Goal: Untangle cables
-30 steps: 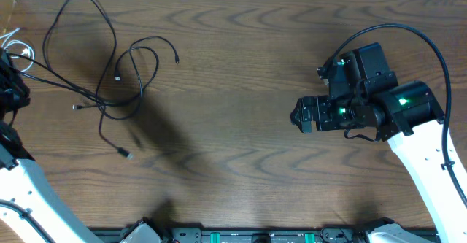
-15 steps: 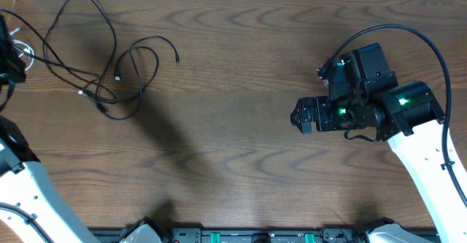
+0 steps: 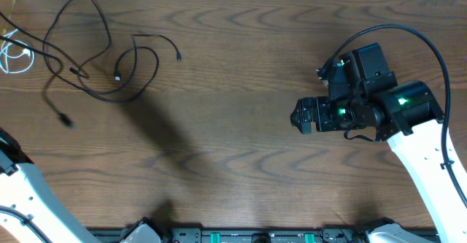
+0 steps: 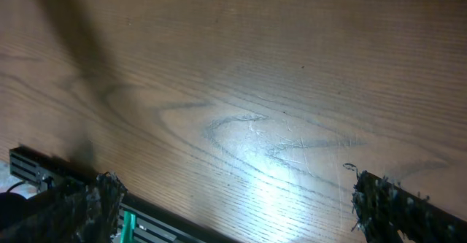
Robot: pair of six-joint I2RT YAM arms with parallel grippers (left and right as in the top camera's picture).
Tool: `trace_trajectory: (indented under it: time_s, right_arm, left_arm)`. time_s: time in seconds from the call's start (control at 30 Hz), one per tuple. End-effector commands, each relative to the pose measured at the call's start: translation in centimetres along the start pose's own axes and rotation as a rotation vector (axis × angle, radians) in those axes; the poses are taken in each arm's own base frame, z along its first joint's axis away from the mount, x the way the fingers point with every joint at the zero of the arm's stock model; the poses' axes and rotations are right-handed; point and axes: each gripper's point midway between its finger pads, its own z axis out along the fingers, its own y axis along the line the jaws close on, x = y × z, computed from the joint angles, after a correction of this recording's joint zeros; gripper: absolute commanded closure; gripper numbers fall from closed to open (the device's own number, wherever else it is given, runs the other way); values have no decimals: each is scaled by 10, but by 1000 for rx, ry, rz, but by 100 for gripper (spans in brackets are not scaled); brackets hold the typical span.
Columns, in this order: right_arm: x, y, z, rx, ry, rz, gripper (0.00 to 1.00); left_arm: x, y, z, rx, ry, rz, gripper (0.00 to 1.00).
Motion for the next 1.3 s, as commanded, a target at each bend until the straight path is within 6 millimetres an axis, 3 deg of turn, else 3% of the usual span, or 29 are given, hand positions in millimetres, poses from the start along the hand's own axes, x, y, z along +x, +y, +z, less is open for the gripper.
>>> trace_trajectory:
  time_s: [0.0,0.13,0.17,0.23,0.3,0.47,0.6,0.67,0.83,0.9,1.0,1.27]
  right_arm:
    - [1,1,1,-4,9,0,1]
    - [2,0,1,-3,12,1,1]
    - [2,0,1,-3,12,1,1]
    - [1,0,1,-3,10,0,1]
    - [1,1,1,-4,10,0,1]
    - [3,0,1,-2,16,3,1]
    - [2,0,1,-3,12,1,1]
    - [-1,1,1,-6,1,-2,1]
    - [-6,3,1,-12,-18,-8,1]
    - [-4,2,1,-10,-12,-6,1]
    - [0,1,1,-5,6,-1,1]
    - [3,0,1,-2,16,2,1]
  left_arm:
    - [-9,-2,3,11,-28,-63,92]
    - [-33,25,5,-64,-88,-36,92]
    - [-35,49,7,-146,-48,-73,92]
    - [-30,63,12,-182,19,-86,92]
    - [-26,64,16,-166,77,-55,92]
    - [-16,44,24,-43,176,69,92]
    - [-5,51,22,-67,261,113,92]
    - [9,61,24,-83,325,160,92]
    - [57,77,36,-98,455,83,92]
    - [61,76,40,-83,448,75,92]
    - [51,72,42,-61,402,101,92]
    - [-2,57,27,-56,258,185,92]
